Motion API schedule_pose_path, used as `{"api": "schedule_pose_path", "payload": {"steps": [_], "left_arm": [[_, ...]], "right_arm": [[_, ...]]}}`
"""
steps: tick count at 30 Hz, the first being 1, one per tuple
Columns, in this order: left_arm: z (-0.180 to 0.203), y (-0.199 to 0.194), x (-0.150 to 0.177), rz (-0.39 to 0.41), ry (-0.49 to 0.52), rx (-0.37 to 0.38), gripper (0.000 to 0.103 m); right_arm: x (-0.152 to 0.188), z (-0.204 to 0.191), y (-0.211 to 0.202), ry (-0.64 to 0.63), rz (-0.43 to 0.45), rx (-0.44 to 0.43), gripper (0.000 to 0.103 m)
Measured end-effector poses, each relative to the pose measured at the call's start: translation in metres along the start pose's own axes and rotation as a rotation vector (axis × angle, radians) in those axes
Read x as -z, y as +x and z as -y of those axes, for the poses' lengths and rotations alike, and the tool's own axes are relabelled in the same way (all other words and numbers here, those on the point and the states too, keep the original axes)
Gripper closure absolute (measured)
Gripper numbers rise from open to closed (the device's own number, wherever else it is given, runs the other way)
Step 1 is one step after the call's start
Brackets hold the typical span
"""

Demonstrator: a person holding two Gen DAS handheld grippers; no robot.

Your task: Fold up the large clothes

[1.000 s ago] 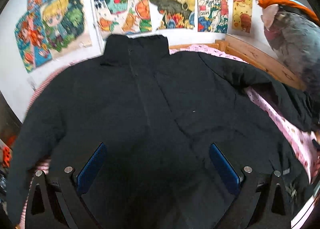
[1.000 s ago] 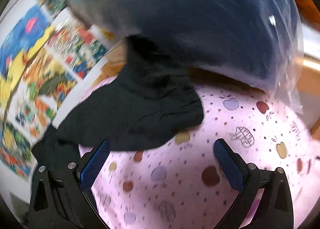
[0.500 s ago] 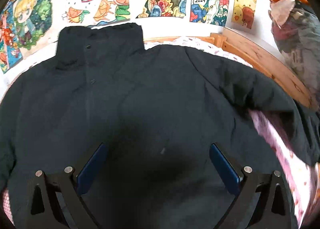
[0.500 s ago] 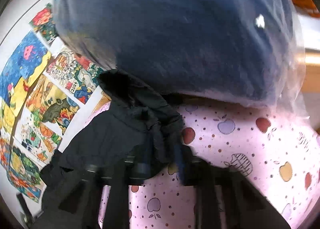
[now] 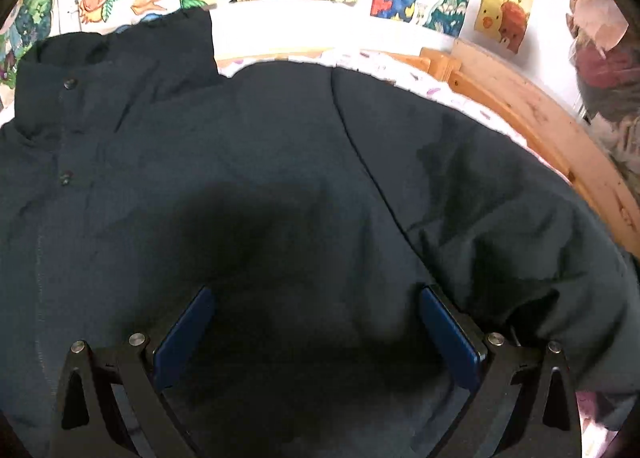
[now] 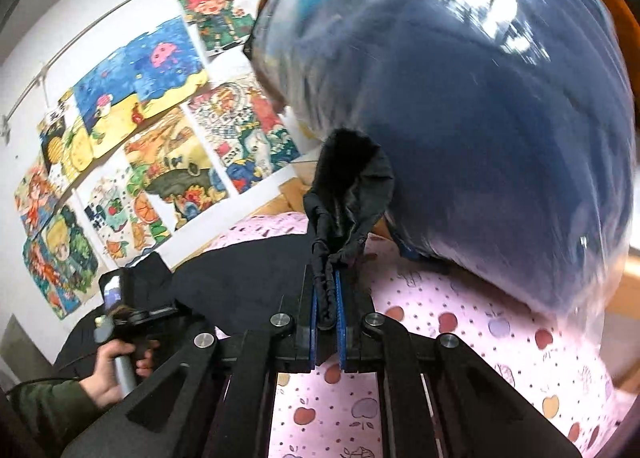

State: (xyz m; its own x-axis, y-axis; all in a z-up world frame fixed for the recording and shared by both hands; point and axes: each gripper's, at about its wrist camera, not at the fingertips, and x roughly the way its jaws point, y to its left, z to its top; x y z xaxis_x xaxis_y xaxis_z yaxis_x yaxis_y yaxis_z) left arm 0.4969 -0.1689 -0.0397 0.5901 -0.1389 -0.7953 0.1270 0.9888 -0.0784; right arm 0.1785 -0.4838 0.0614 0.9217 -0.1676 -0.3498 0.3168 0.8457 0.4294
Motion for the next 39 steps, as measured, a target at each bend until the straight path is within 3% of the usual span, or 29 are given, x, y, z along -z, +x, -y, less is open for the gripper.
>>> {"api": "schedule_pose_path", "payload": {"steps": [4,10,18,21,28,34,39], "left_arm": [[-0.01,-0.012,0.0,0.02,-0.018,0.007,0.0],[-0.051,-0.076,-0.001,0.09,-0.036,0.022,0.0],[-0.135,-0.193,0.016,0.156,-0.091,0.087,0.0],[-0.166,-0.22,0.031,0.157,-0.11,0.07,0.0],[-0.256,-0.272,0.069,0.225,-0.207,0.052,0.0],[-0.298,-0.269,0.092,0.252,-0.241,0.076,0.0],[-0.307,-0.245,0.102,0.211,-0.274,0.085,0.0]], "right_arm": [[-0.014,-0.012,-0.012,-0.036,0.027,-0.031,0.096],[-0.035,-0.059,-0.025,-0.112,0.046,-0.146,0.096],[-0.042,-0.178,-0.025,-0.281,-0.032,-0.331,0.096],[-0.032,-0.235,-0.017,-0.364,-0.087,-0.394,0.096],[0.031,-0.341,0.018,-0.456,-0.289,-0.547,0.096],[0.117,-0.382,0.045,-0.53,-0.427,-0.605,0.096],[0.168,-0.395,0.047,-0.647,-0.46,-0.596,0.094]]}}
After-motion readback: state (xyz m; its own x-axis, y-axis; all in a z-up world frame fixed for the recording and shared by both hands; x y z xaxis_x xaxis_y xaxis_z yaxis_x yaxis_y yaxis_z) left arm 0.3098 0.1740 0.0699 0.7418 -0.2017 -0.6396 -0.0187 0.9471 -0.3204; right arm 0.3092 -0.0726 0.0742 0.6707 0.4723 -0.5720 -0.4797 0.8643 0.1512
